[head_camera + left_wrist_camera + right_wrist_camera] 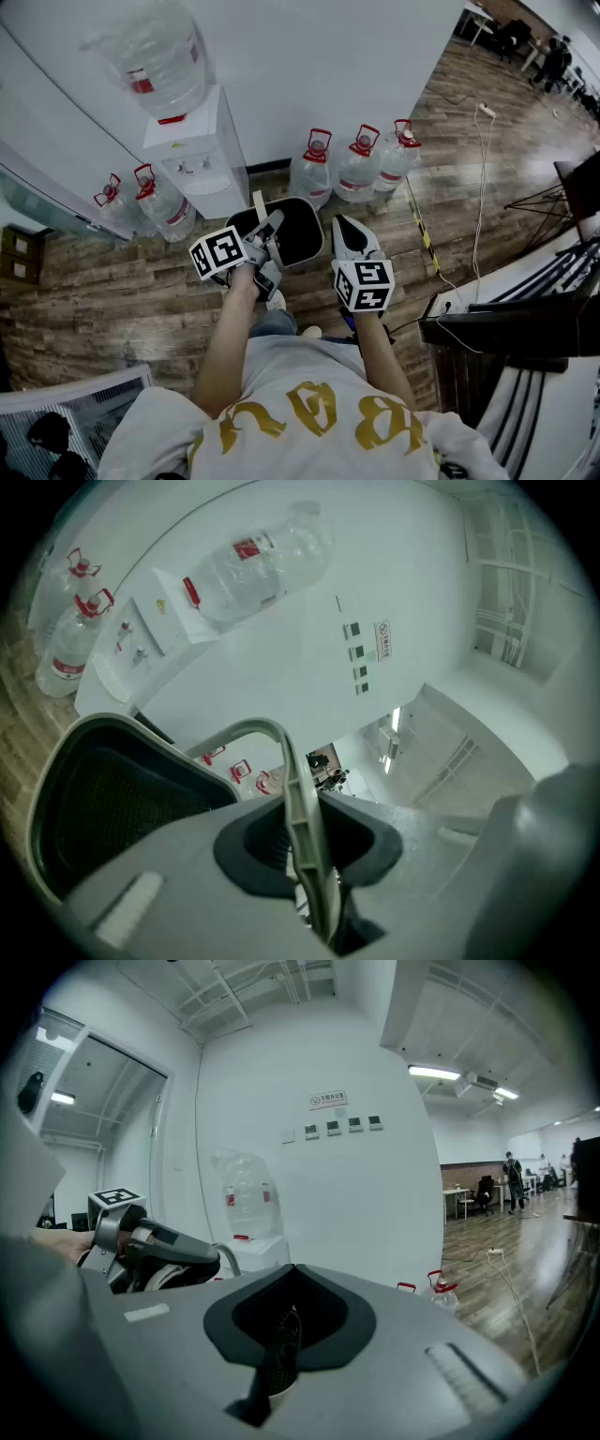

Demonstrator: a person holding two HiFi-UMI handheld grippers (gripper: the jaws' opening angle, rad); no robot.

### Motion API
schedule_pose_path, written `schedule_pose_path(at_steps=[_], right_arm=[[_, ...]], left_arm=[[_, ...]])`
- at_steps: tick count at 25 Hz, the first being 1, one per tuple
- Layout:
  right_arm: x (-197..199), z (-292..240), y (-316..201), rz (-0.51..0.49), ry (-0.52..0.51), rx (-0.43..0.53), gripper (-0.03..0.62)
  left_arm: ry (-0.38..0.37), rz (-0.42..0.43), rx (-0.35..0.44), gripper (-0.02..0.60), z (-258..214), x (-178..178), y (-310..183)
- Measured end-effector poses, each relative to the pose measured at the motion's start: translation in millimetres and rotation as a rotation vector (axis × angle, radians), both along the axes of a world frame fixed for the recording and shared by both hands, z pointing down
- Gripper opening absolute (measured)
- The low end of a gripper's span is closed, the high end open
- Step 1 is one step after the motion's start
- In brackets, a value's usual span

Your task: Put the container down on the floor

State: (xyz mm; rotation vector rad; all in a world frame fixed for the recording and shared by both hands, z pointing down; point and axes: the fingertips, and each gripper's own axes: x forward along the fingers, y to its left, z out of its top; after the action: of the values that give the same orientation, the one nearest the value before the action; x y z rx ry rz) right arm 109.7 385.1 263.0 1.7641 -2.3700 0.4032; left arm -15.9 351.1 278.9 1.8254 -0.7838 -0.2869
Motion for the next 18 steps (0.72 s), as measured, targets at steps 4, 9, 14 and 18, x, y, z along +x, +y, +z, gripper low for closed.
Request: schedule_pose_path(at_steps=[4,9,14,18], right_arm=[[-4.4,1.6,8.1,-0.01,0.013,-0.005,0.029],[-7.3,1.2,19.4,-0.024,0.017,0.001,0.029],[-4.2,2.5,25.9,-0.015,0.004,0.01,0.029],[-2.4,8.1,21.4,-0.009,0.0,-0.002,0.029]], left_arm=[[0.005,-0.007,-0.003,0.06,0.6,-4.5,3.4],[-0.002,-0.017,-0.008,0.06,3.3,-10.6,9.4],[0.009,-0.04,-0.024,0.061,6.3,-19.4,17.3],[0.021,-0.067,-0.04,0.061,9.9,-33.1,16.0]])
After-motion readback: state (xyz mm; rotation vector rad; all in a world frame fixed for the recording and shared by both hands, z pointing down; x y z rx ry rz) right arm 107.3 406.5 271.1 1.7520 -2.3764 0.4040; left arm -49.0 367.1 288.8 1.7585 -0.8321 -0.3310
